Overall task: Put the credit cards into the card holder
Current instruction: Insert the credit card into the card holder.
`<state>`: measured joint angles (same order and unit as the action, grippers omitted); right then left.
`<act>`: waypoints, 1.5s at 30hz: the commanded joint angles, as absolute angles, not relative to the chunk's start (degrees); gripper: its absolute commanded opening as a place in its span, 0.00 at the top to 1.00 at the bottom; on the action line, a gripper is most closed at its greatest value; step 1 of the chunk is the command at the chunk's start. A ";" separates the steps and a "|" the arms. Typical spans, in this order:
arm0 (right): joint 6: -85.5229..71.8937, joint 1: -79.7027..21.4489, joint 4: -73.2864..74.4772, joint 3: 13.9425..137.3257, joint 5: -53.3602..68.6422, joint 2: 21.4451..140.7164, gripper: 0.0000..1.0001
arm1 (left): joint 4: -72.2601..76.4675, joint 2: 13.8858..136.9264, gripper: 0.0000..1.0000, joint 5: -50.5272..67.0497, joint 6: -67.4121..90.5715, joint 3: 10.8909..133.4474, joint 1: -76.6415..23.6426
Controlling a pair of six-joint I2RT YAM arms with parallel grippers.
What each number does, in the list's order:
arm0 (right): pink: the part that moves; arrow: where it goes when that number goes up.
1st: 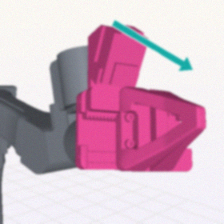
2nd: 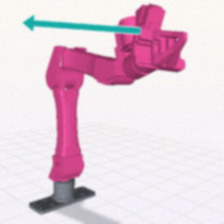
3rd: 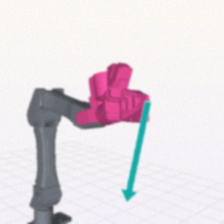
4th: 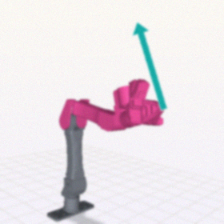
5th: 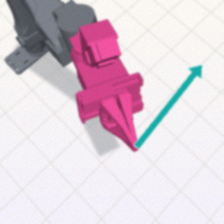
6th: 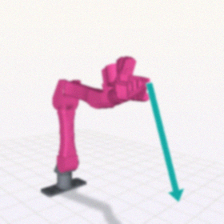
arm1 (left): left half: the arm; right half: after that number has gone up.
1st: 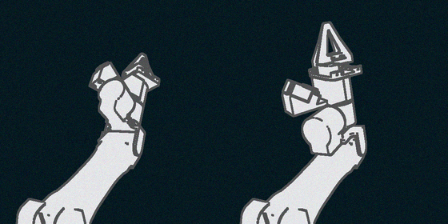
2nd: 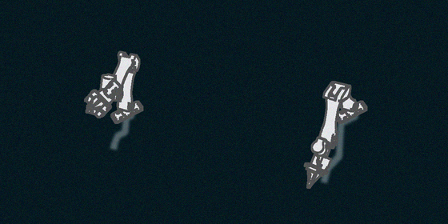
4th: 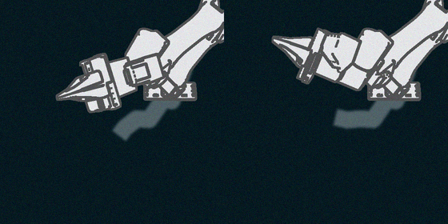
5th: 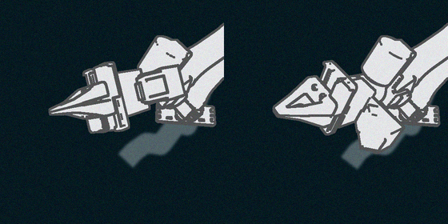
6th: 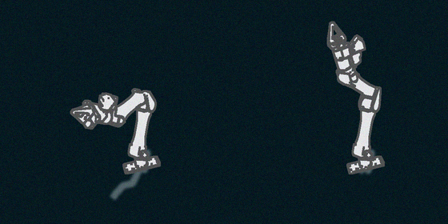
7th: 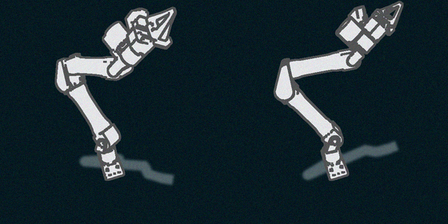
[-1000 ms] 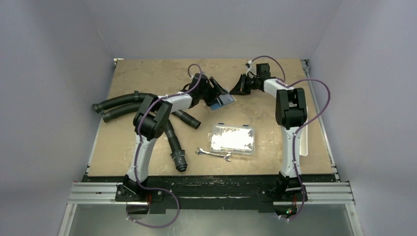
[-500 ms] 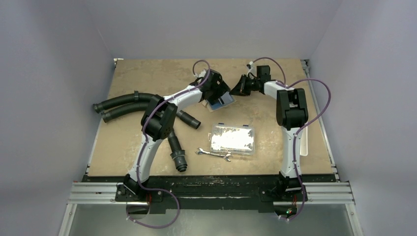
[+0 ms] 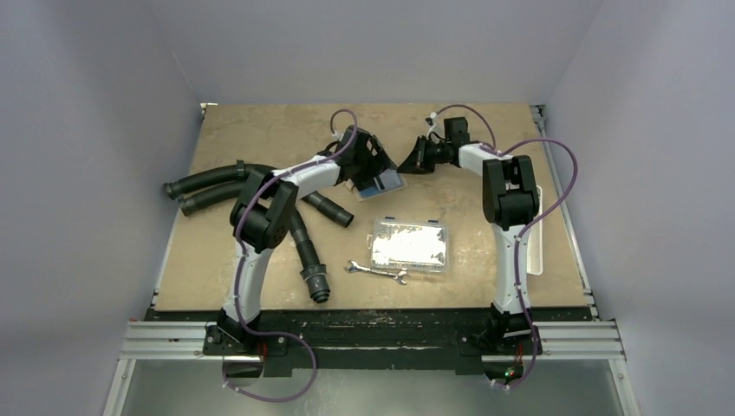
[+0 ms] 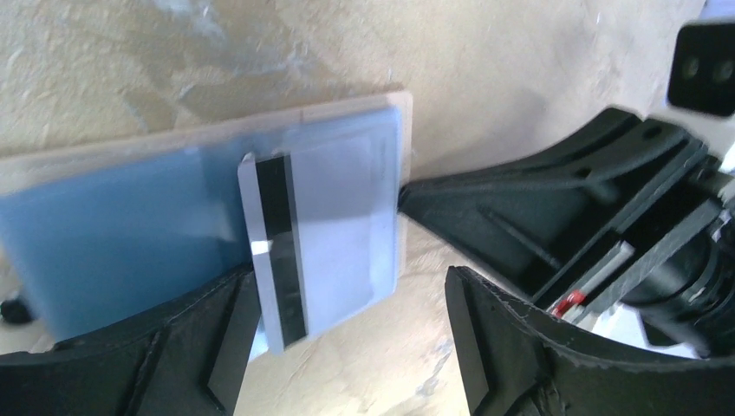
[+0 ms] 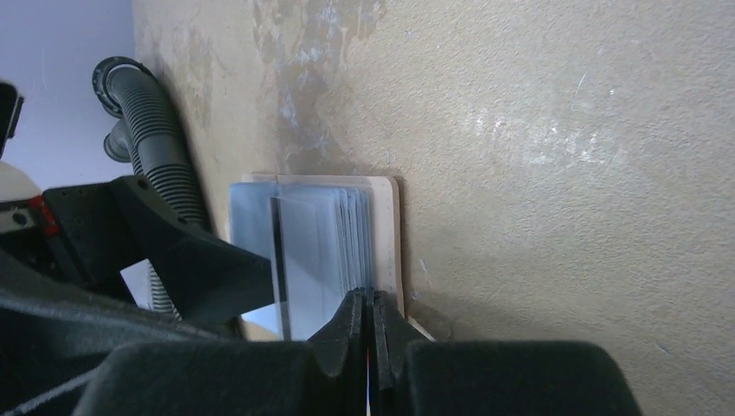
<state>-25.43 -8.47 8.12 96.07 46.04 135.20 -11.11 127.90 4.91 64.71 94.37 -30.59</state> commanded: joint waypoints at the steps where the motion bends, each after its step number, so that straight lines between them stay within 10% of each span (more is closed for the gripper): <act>1: -23.47 -8.41 10.24 96.70 44.72 134.67 1.00 | -8.22 122.68 0.15 2.98 55.44 87.25 -30.41; 36: -24.87 -10.52 8.51 96.77 49.73 135.86 1.00 | -12.46 132.49 0.11 13.50 50.00 104.28 -33.73; 45: -24.27 -10.46 9.36 96.77 48.11 135.62 1.00 | -30.16 127.54 0.09 -0.53 54.62 105.54 -33.25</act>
